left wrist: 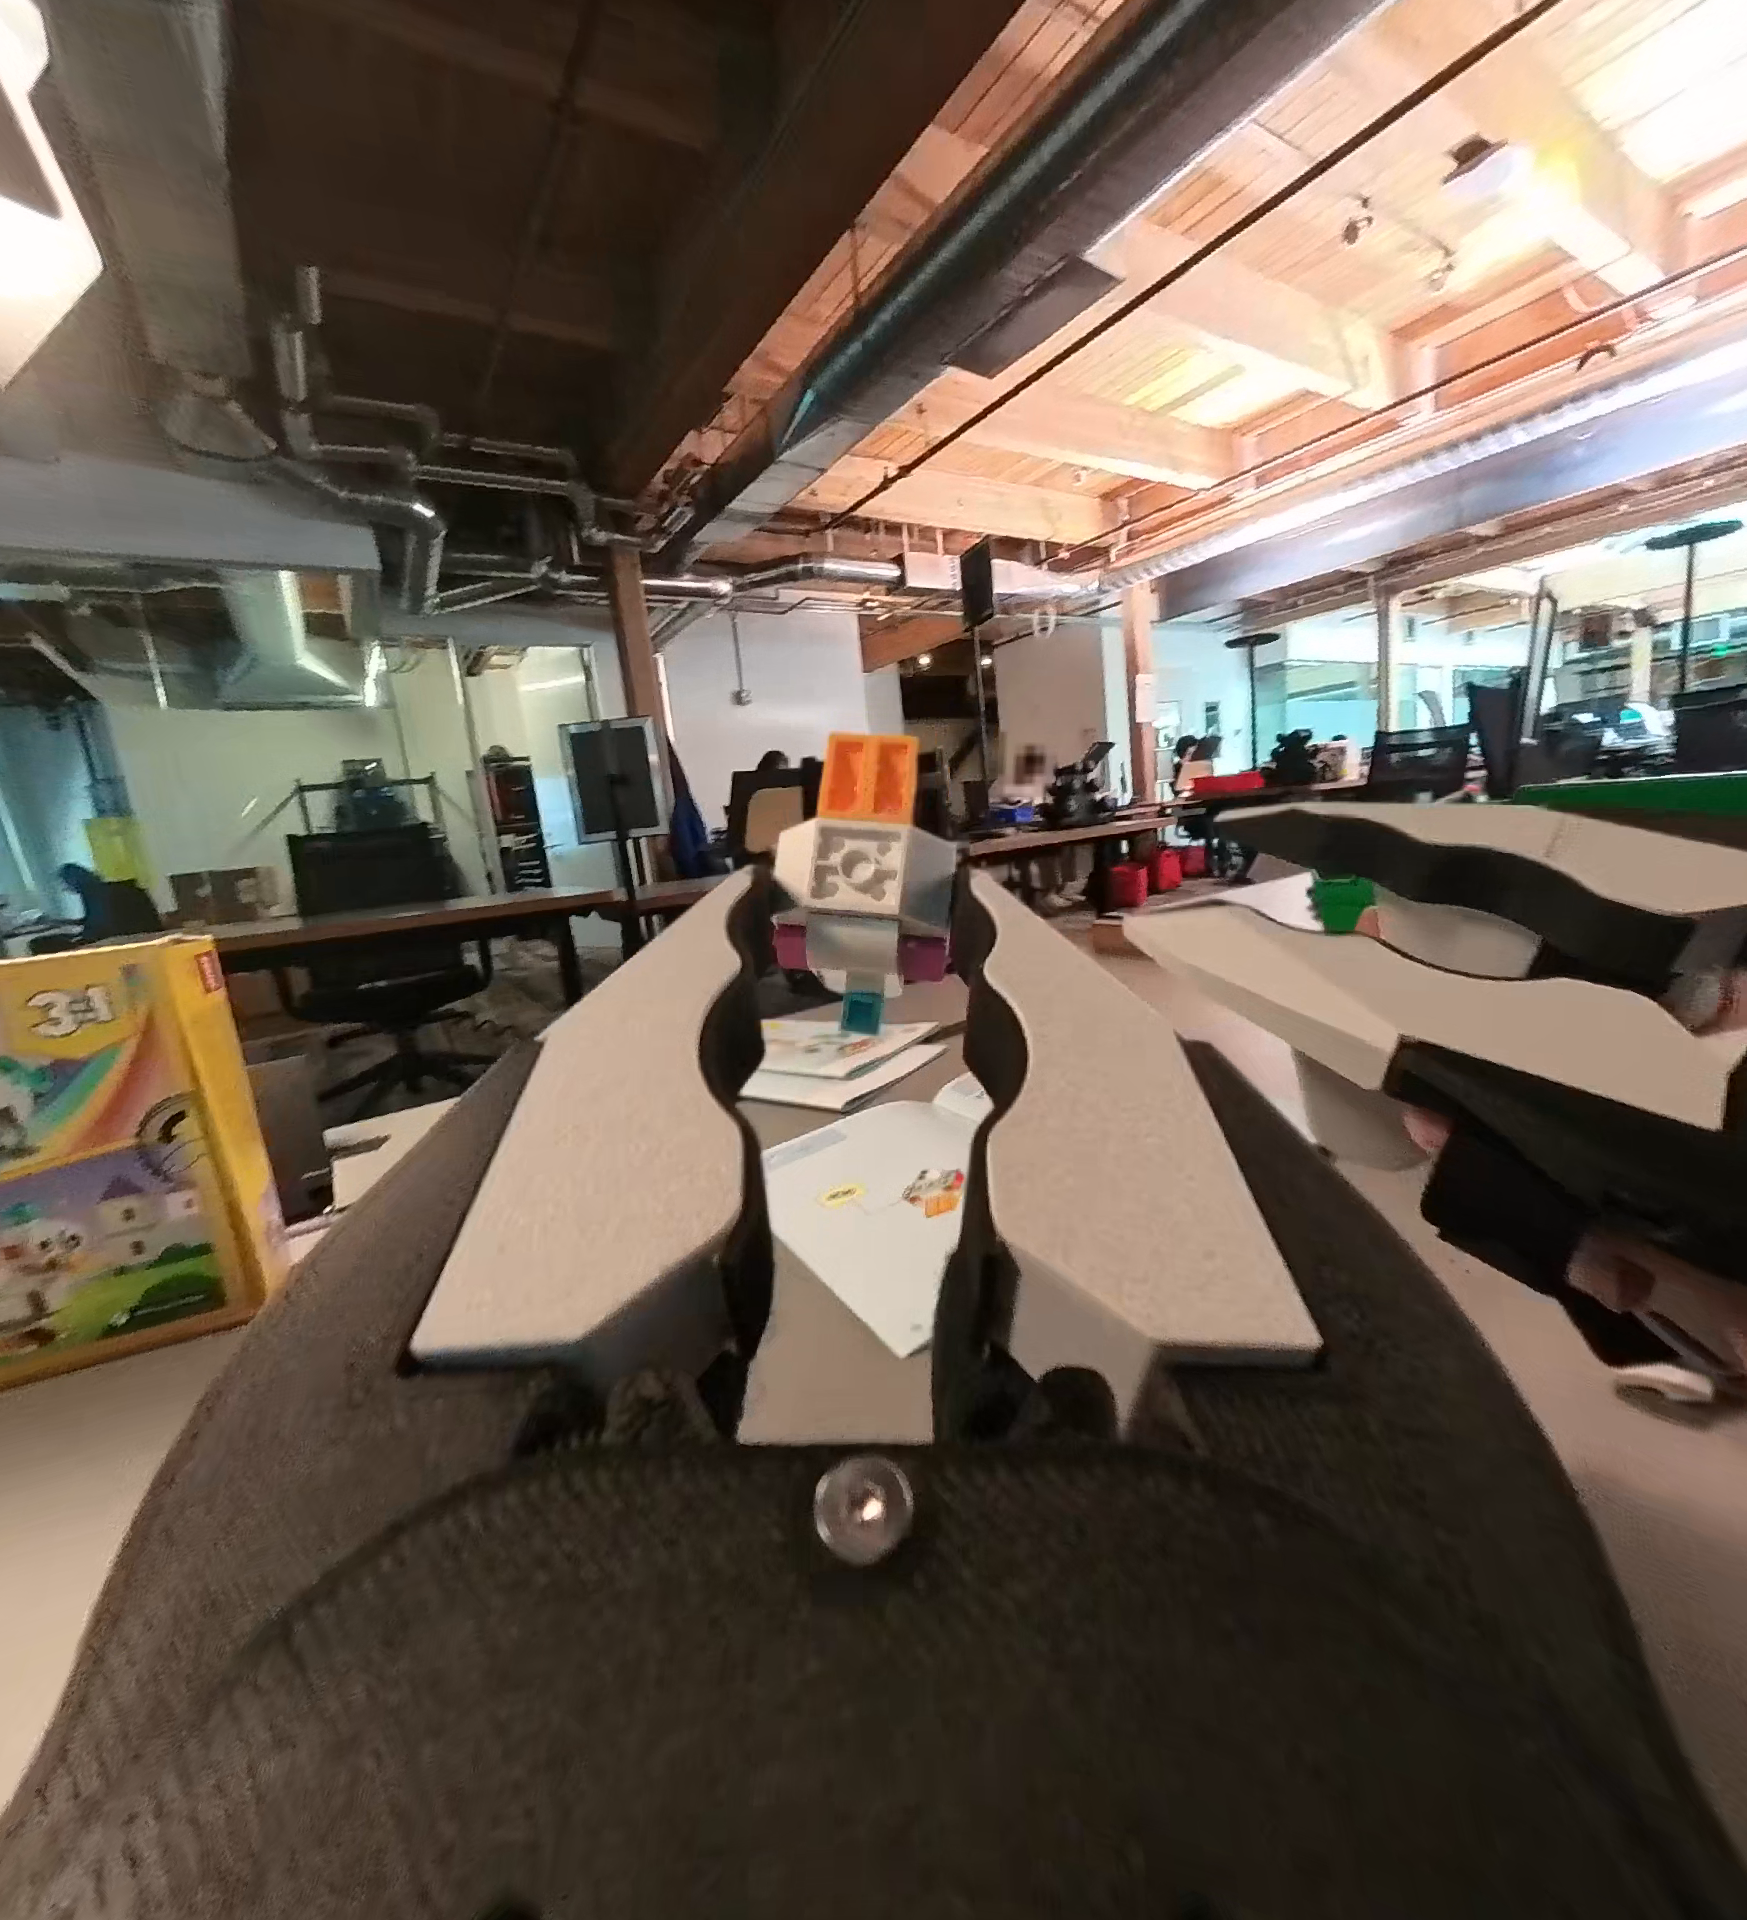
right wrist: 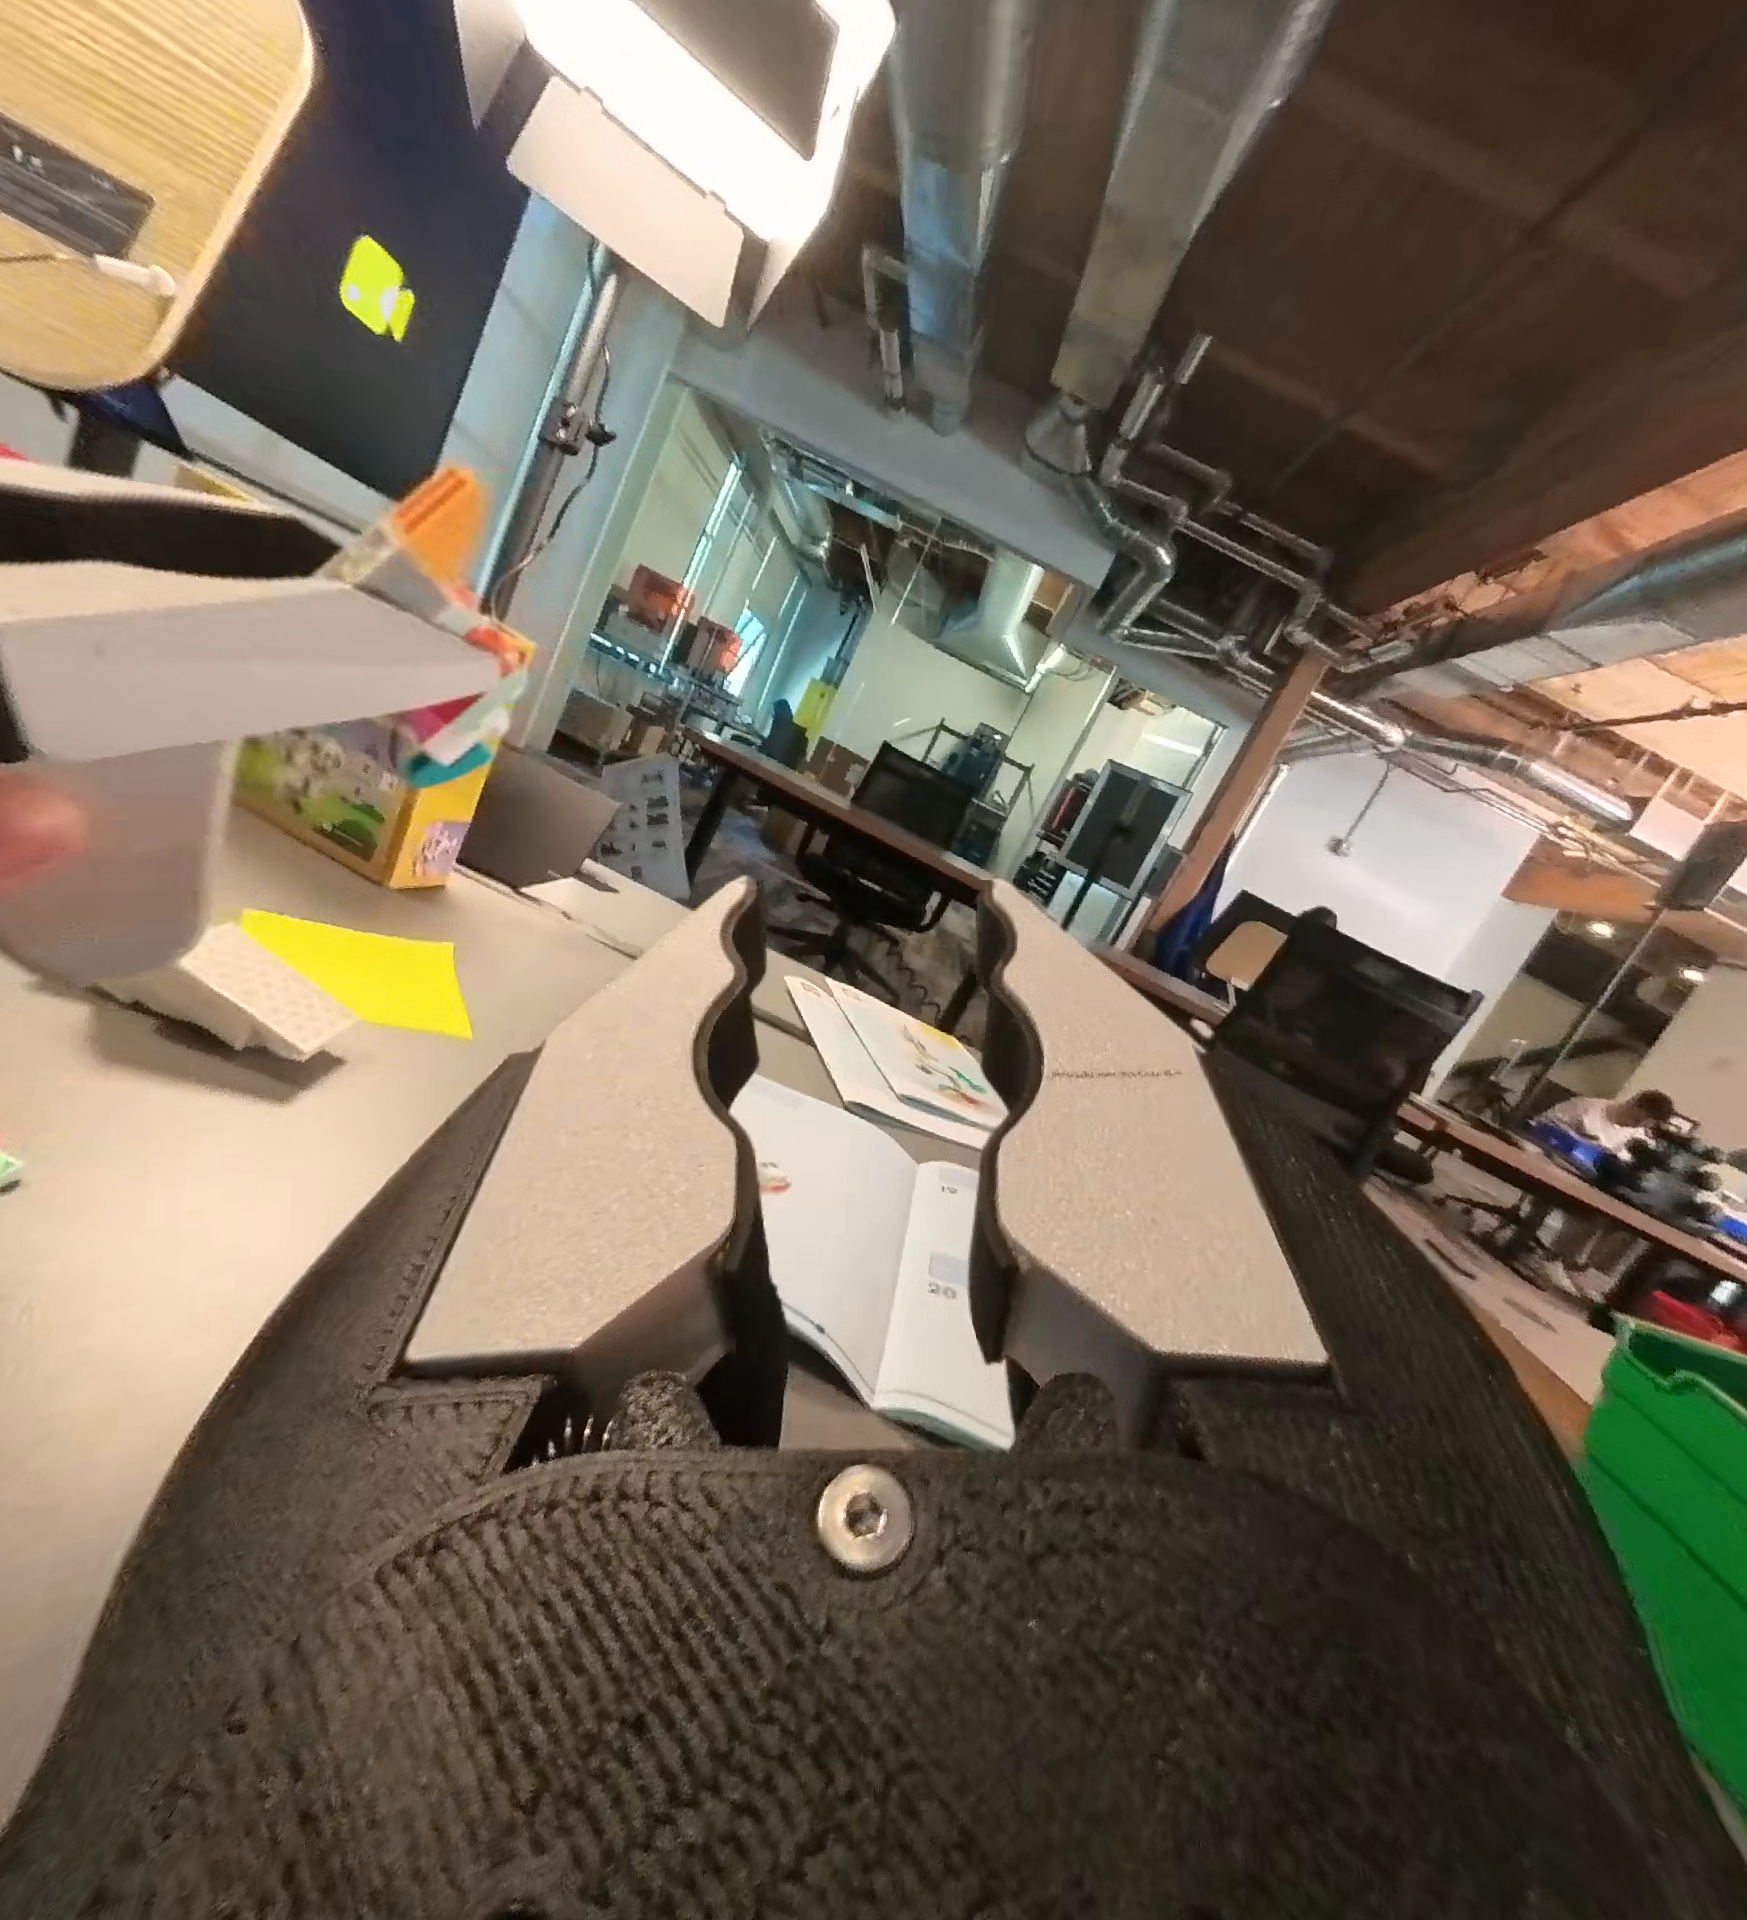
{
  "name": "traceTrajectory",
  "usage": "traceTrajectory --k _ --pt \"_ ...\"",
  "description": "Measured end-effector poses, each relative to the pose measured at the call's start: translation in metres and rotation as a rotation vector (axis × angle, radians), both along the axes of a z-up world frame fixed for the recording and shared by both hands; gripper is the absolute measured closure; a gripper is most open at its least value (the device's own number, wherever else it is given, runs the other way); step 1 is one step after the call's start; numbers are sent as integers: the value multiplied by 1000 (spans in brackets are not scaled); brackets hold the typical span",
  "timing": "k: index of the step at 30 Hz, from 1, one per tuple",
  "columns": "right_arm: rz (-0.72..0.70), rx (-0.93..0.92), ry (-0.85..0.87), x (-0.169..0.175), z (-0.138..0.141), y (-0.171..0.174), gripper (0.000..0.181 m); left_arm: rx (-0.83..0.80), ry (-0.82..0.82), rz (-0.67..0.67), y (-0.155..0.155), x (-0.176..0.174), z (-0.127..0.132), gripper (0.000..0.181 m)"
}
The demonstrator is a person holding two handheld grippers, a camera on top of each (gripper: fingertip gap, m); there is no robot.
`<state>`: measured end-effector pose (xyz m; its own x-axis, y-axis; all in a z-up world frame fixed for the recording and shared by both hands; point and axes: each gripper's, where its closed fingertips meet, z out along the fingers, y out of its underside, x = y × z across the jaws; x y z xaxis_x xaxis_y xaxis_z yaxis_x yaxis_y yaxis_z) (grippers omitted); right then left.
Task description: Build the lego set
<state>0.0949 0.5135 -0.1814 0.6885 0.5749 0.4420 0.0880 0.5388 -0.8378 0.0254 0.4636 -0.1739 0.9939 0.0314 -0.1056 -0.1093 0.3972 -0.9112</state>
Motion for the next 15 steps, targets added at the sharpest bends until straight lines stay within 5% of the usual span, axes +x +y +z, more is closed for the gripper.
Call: traceTrajectory --k 15 --pt "122 -75 160 -16 16 43 146 -88 -30 88 2 -6 -13 148"
